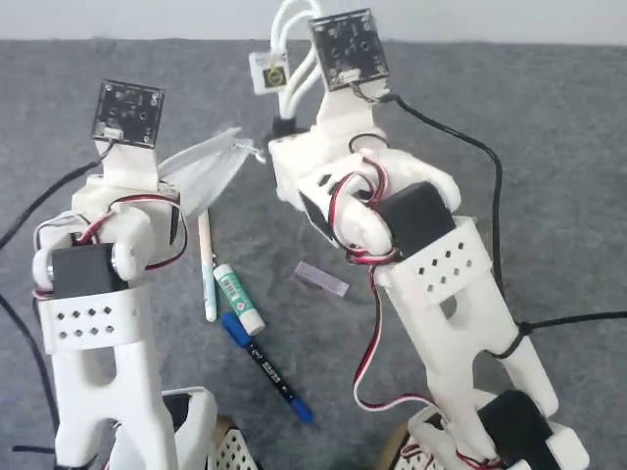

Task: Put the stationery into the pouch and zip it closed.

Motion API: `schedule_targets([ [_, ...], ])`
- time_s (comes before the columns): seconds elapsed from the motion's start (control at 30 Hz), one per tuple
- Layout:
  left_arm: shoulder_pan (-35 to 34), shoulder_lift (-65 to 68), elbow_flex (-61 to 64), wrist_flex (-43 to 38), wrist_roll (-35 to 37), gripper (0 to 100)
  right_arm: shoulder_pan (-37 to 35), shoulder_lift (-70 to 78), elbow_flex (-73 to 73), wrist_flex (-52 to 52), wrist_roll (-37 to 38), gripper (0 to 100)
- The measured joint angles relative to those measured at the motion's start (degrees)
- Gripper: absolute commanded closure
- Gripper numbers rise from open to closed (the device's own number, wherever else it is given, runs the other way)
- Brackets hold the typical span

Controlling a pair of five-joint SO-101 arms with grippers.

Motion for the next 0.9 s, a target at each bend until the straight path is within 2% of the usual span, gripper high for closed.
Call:
schedule_targets([
  [0.1, -0.62, 0.00, 0.00, 0.44, 0.00, 83, -0.53, -0.44, 1.32, 1.32, 0.00, 99.3],
  [0.17, -0.97, 0.00, 0.00, 1.67, 0.00, 80, -0.53, -0.44, 2.90, 1.32, 0.00, 99.3],
  [0.57, -1.41, 0.00, 0.00, 9.93, 1.05, 80, 0.97, -0.44, 3.34, 1.67, 0.00, 99.3],
  [0.9, -8.70, 0.00, -3.34, 10.81, 0.79, 81, 1.85, -7.21, 5.10, 1.67, 0.00, 99.3],
])
